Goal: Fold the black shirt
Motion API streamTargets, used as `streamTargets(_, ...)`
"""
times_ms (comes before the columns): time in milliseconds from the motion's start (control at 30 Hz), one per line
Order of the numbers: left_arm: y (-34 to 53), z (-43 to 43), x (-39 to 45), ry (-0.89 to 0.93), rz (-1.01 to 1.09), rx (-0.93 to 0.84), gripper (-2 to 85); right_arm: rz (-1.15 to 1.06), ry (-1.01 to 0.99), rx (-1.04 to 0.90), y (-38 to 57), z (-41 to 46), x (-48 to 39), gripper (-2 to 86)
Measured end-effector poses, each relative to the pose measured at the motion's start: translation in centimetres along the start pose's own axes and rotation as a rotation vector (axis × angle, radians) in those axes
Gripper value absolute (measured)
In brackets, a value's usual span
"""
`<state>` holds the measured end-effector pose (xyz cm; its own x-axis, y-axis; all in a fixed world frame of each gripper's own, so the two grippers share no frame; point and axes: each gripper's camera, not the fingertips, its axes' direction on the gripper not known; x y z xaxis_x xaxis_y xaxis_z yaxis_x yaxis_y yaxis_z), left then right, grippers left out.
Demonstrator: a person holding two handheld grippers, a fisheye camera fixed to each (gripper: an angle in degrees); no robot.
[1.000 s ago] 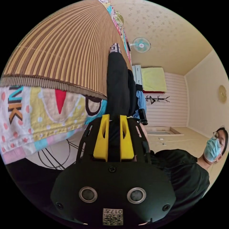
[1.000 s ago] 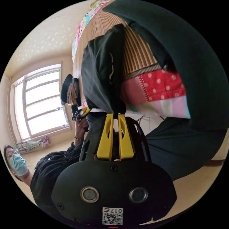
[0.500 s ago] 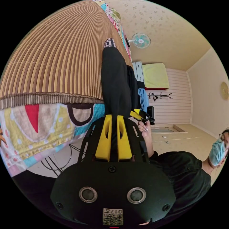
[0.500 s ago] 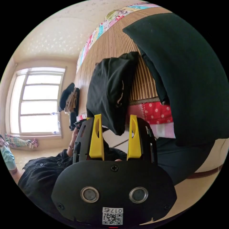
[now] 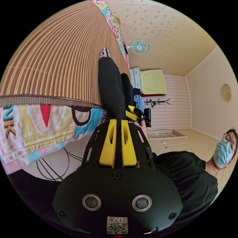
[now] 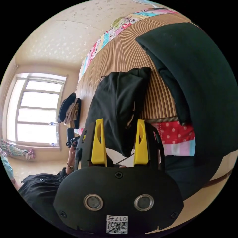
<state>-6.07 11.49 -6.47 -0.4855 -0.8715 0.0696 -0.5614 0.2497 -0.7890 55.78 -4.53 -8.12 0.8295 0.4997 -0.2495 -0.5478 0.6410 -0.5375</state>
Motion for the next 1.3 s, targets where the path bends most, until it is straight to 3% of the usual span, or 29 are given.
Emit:
streamTargets(133,0.7,-0.9,1.3,0.027,-0.006,-0.021,3.6,0.033,-0.112,-0.096,2.0,0.8,2.4,19.7)
streamTargets(200,1.2,-1.6,1.8,0.041,-0.018,-0.028,3.6,0.085,-0.271,-0.124,3.2,1.7,4.6,20.4)
streamTargets(633,4.8,-4.7,2.5,0.152,-0.141,0.02,3.7,0.139,-0.48,-0.205,4.2,8.0,6.1,21.5)
streamTargets(833,6.9,-6.3,3.9,0.157,-0.152,0.051,3.7,0.152,-0.613,-0.217,6.3,12.2,4.4,16.5)
streamTargets(900,7.7,-7.3,4.7,0.165,-0.147,0.069,3.7,0.124,-0.73,-0.174,7.2,12.4,3.9,8.6)
streamTargets(967,8.2,-8.1,5.3,0.163,-0.124,0.07,3.6,0.092,-0.787,-0.146,7.7,12.0,3.1,6.9)
streamTargets(1167,9.9,-10.1,9.3,0.319,0.036,0.087,3.3,-0.144,-0.762,-0.104,7.8,8.7,-4.5,2.8)
streamTargets(1300,11.3,-14.4,15.6,0.28,0.237,0.231,2.9,-0.345,-0.706,-0.102,7.3,7.0,-13.6,1.5)
